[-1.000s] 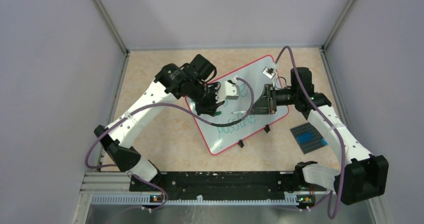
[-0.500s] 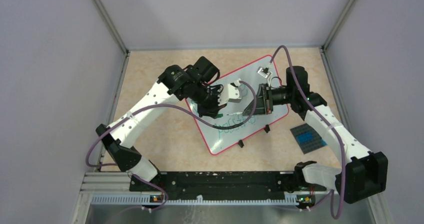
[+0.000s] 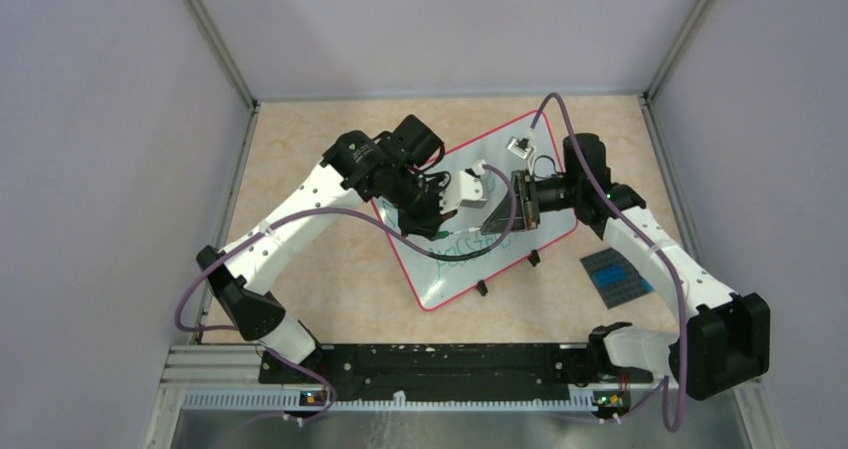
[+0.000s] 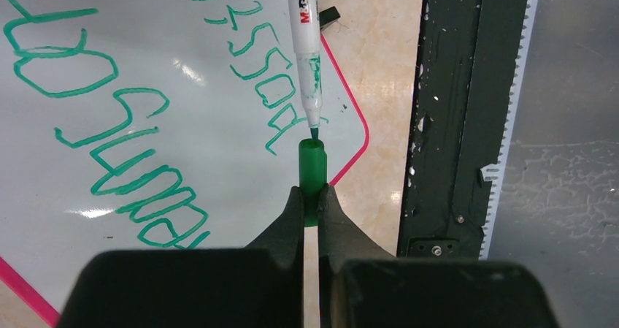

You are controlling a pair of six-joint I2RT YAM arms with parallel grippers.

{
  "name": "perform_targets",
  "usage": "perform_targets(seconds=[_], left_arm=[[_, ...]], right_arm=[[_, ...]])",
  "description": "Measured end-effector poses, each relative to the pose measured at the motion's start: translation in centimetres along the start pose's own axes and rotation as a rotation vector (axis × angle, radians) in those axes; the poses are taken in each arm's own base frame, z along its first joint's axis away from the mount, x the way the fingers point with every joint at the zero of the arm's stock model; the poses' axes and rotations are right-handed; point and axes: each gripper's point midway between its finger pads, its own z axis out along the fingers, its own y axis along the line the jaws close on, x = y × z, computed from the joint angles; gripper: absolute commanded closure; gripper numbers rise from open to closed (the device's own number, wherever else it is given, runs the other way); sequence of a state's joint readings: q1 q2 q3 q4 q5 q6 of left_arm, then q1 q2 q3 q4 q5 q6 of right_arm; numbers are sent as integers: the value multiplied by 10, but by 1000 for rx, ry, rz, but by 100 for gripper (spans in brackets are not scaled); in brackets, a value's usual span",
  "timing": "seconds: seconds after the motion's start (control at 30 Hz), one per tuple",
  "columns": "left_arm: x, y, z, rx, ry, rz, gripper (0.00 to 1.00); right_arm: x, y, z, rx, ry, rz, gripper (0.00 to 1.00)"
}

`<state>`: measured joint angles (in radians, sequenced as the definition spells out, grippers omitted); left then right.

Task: Write a sentence on the whiteboard
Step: Close the whiteboard marker at the center of the board.

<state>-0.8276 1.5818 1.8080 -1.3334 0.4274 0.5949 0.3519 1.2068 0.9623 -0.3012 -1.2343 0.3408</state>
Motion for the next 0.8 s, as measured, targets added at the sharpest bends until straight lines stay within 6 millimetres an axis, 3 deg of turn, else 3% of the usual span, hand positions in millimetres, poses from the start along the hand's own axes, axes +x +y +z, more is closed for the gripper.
perform_targets(seconds=[0.5, 0.8], left_arm=[[-3, -4, -1, 13, -5, -2, 100], [-1, -4, 11, 29, 32, -16, 100]], right_arm=[[1, -3, 1, 11, 3, -16, 100], [6, -4, 4, 16, 19, 2, 100]])
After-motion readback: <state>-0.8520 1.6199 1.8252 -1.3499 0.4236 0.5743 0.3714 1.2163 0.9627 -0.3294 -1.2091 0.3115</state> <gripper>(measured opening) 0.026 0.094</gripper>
